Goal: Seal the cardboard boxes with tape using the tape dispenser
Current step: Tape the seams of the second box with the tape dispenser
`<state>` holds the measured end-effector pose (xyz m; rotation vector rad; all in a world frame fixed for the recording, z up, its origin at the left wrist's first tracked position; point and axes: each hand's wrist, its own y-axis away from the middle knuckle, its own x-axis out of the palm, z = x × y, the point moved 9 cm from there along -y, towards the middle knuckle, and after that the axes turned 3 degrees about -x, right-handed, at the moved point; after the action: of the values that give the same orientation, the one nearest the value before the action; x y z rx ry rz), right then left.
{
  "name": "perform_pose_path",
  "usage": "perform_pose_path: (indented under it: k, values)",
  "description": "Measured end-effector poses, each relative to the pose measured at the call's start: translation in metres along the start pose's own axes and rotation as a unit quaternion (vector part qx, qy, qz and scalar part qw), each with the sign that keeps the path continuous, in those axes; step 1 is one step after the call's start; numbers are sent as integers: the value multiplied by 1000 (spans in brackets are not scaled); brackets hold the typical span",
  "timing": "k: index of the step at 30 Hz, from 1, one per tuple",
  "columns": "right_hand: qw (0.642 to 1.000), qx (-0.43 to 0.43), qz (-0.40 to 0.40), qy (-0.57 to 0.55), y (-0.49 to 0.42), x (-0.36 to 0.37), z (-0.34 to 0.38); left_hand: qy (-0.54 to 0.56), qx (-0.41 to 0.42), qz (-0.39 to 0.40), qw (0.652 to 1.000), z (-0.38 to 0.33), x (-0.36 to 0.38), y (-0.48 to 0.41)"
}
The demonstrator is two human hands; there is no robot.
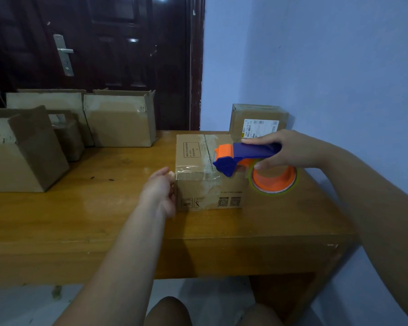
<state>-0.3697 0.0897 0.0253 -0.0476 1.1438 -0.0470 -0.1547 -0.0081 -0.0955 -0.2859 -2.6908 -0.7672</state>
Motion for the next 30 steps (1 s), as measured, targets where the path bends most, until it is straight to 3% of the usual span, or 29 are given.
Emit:
perform_pose_path:
  k: [3, 5, 7, 9, 13, 14, 15, 17, 18, 19, 23, 30]
  values:
    - [1000, 3, -2, -8, -1, 1, 0, -75, 179, -80, 978, -23, -11, 11]
    - [1000, 7, -5, -18, -2, 2, 1, -160, 332, -97, 924, -39, -8, 39]
    - [1000, 8, -3, -24, -4, 3, 3, -281, 419, -71, 861, -36, 5, 53]
    - [999, 10, -6, -34, -6, 4, 4, -362, 433, -42, 825, -26, 8, 51]
    - [998, 11, -21, -66, -4, 6, 5, -336, 379, 47, 861, -32, -1, 42]
    - [997, 11, -26, -68, -5, 7, 7, -397, 385, 35, 832, -38, 3, 44]
    - [998, 9, -31, -63, -6, 9, 10, -495, 405, 6, 768, -42, 9, 48]
    - [998, 0, -38, -40, -10, 13, 19, -666, 454, -42, 591, -45, 32, 56]
    - [999, -6, -41, -33, -12, 15, 23, -707, 465, -50, 530, -43, 39, 57]
    - [999, -10, -44, -28, -14, 16, 25, -725, 468, -52, 502, -40, 42, 56]
    - [999, -21, -36, -17, -13, 18, 30, -698, 477, -54, 532, -41, 31, 45]
    - [995, -59, -49, -64, -4, 12, 28, -686, 525, -49, 502, -41, 28, 44]
